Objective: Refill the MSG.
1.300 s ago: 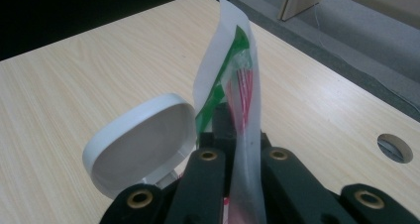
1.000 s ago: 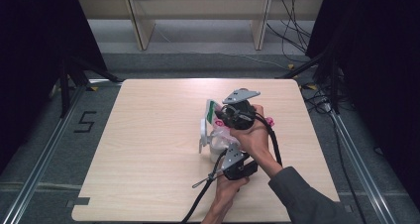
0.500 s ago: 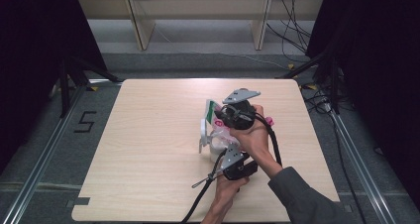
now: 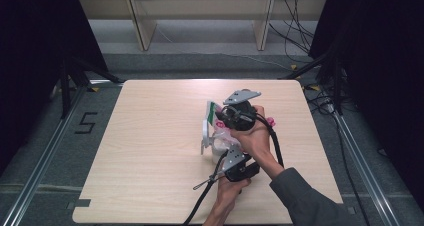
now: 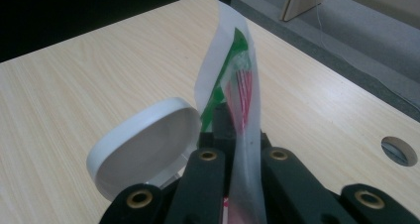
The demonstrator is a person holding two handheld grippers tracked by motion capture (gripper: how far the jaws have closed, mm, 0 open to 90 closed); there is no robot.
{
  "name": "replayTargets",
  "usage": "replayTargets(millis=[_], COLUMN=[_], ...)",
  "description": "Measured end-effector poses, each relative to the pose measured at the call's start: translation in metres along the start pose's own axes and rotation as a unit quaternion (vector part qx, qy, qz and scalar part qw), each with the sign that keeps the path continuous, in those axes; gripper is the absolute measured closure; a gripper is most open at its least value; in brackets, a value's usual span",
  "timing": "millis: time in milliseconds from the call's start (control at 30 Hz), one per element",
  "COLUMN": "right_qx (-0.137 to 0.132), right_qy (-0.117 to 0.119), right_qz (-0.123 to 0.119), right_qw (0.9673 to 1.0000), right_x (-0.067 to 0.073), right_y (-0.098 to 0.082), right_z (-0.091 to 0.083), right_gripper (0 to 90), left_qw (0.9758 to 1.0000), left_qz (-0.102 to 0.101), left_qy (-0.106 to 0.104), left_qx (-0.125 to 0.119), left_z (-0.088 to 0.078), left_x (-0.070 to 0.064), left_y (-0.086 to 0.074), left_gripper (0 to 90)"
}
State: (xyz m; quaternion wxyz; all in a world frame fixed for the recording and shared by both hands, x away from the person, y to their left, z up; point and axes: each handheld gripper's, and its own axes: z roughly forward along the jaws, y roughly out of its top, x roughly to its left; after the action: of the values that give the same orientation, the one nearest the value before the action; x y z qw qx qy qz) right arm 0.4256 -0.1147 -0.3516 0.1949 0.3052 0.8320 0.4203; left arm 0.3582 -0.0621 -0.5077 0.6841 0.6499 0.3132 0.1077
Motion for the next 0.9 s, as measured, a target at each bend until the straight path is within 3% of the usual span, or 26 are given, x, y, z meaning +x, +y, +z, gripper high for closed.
replayTargets(millis=[133,267,367,433,500,567,700,733,900], right_qx=[0.019,0.008,0.018,0.01,0.02,0.009,0.02,0.008,0.011], right_qy=[-0.003,-0.002,-0.002,-0.004,-0.003,-0.003,0.002,-0.004,0.001], right_qz=[-0.003,0.001,-0.006,-0.011,-0.003,-0.004,0.004,0.003,0.004], right_qw=[0.9998,1.0,0.9998,0.9999,0.9998,0.9999,0.9998,1.0,0.9999], right_x=[0.0017,0.0018,0.0013,0.0009,0.0019,0.0018,0.002,0.001,-0.0007], right_y=[0.0002,0.0008,0.0006,-0.0007,-0.0001,-0.0005,0.0006,0.0002,0.0005], right_z=[0.0009,0.0022,0.0032,0.0065,0.0051,0.0064,0.0028,0.0041,0.0021], right_gripper=[90.0,90.0,90.0,90.0,90.0,90.0,90.0,90.0,90.0], left_qw=[1.0,0.9999,1.0,1.0,0.9999,1.0,1.0,1.0,1.0], left_qz=[-0.008,-0.01,-0.009,-0.009,-0.01,-0.009,-0.008,-0.006,-0.008], left_qy=[0.0,-0.003,-0.001,-0.003,-0.001,0.002,0.003,0.001,0.005], left_qx=[0.002,-0.004,0.001,-0.001,-0.001,0.0,0.001,0.002,0.003], left_z=[-0.0001,0.0,-0.001,-0.0005,-0.0009,-0.0019,-0.0015,-0.0018,-0.0016], left_x=[0.0005,0.0014,0.0011,0.0016,0.0011,0.0008,0.0005,0.0006,0.0001], left_y=[-0.0001,0.0001,0.0004,0.0004,0.0009,0.0012,0.0013,0.0015,0.0013], left_gripper=[71.9,71.9,71.8,71.8,71.8,71.8,71.8,71.9,71.9])
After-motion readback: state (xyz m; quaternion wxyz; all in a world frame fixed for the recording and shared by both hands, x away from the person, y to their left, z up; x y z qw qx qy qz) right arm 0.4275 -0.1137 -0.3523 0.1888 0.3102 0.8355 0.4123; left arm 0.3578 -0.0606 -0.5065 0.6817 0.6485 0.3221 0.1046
